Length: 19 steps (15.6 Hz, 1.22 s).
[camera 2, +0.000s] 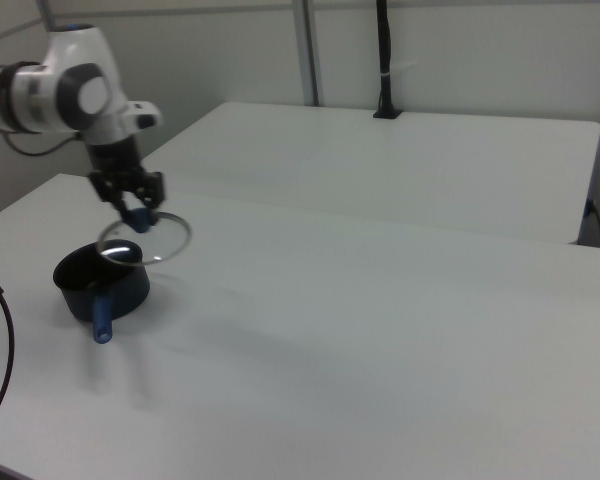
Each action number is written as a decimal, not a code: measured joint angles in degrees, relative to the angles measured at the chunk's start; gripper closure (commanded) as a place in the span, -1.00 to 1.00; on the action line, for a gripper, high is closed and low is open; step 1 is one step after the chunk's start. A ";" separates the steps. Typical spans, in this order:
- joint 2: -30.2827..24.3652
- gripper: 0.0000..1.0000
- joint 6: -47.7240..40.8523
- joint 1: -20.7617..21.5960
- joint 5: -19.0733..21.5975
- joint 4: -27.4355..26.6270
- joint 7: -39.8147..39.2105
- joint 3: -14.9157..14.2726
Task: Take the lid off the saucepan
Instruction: 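Lift the glass lid off the pot and carry it beside the saucepan, then lower the lid flat onto the table and open the gripper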
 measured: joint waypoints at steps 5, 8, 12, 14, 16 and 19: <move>-0.11 0.29 -0.59 -10.88 -1.74 -2.61 -8.60 -0.23; -0.12 0.29 0.94 -12.10 -5.43 -7.21 -9.13 -0.20; 0.06 0.29 5.73 -11.68 -6.08 -12.94 -9.05 -0.10; 0.39 0.26 6.62 -11.92 -6.55 -13.79 -8.99 -0.11; 1.14 0.23 7.26 -12.45 -6.66 -14.15 -8.99 -0.14; 2.44 0.21 8.74 -12.72 -7.26 -14.38 -8.73 -0.21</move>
